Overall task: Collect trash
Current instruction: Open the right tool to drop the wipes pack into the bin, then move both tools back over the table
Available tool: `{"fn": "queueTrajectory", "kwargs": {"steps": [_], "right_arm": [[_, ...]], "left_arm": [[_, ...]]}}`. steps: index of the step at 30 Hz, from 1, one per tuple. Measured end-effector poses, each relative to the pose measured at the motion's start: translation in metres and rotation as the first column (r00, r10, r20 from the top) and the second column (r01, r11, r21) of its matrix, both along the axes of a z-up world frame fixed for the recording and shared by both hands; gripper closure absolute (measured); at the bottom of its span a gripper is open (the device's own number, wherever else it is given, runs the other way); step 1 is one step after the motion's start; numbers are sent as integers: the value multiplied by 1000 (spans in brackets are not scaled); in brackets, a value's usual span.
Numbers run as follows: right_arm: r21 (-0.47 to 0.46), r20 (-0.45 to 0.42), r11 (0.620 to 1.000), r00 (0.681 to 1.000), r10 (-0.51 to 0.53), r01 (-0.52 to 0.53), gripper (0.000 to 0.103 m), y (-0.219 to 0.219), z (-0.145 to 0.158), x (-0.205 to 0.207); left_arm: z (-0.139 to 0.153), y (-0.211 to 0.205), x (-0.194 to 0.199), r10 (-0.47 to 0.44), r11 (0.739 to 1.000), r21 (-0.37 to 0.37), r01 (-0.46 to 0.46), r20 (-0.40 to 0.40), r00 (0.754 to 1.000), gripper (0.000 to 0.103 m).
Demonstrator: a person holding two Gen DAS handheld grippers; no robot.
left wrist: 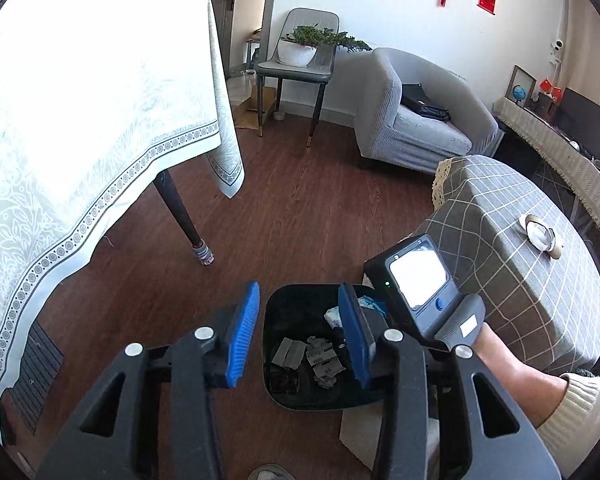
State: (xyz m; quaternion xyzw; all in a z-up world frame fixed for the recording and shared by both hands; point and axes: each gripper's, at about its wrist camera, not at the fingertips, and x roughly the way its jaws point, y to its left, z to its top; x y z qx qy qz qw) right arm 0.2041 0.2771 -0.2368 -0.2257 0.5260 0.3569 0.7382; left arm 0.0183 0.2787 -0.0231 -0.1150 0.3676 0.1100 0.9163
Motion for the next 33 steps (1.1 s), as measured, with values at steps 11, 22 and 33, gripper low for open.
{"fn": "queueTrajectory", "kwargs": {"steps": [11,22,33], "right_arm": [[-20,-24,1000,1000,19,-20,25,-4,-12,-5],[129,78,984,991,111,-120,28,-19,64,-27],[259,248,956,966,71,-137,33,-74,158,-36]], "left_arm": [[23,-12,-8,-5,1000,30,4,49,999,62],[62,-22,-17,-4,996,88,-9,150,989,62],[87,-27,-17,19,1000,16,-24,272,962,43]]}}
